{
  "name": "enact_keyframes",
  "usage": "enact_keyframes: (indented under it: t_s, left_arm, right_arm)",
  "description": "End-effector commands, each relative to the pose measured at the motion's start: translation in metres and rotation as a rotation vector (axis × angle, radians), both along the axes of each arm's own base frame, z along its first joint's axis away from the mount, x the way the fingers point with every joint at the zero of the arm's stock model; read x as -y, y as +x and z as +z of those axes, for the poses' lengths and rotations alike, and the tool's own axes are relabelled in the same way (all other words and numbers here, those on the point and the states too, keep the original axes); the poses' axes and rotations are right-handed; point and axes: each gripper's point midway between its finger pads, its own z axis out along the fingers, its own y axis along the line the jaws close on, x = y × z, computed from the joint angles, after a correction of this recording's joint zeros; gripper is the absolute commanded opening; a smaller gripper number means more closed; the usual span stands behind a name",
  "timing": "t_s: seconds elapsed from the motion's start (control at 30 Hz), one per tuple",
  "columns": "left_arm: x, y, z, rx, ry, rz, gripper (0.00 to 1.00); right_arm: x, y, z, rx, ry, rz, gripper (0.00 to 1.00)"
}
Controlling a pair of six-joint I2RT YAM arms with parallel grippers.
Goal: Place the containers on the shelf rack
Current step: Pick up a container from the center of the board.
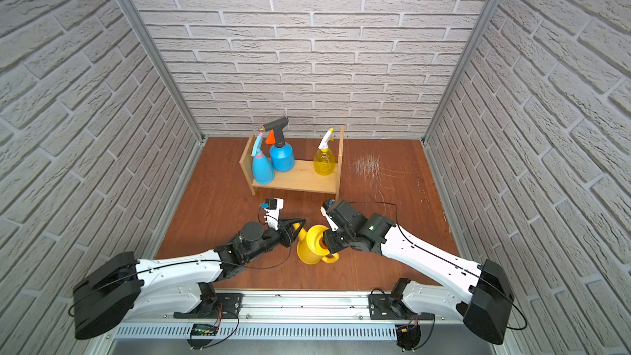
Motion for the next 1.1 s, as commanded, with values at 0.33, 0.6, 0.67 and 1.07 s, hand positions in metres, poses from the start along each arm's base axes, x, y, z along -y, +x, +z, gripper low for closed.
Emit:
enact_keyframes:
  t_s: [0.33, 0.6, 0.67, 1.07]
  left_arm:
    - [-0.033, 0.019, -0.002, 0.021, -0.032, 0.082, 0.07]
    - [-0.051, 0.015, 0.01, 0.106, -0.02, 0.084, 0.06]
    - [-0.054, 0.012, 0.011, 0.132, -0.007, 0.08, 0.06]
    - [-0.07, 0.006, 0.015, 0.175, 0.025, 0.095, 0.06]
  right_arm:
    - [-0.007, 0.009, 0.032, 0.155, 0.181, 0.026, 0.77]
    - [-0.018, 0.002, 0.014, 0.262, 0.336, 0.119, 0.91]
    - [-0.02, 0.001, 0.005, 0.288, 0.338, 0.159, 0.96]
    - [-0.043, 0.01, -0.023, 0.458, 0.323, 0.349, 0.98]
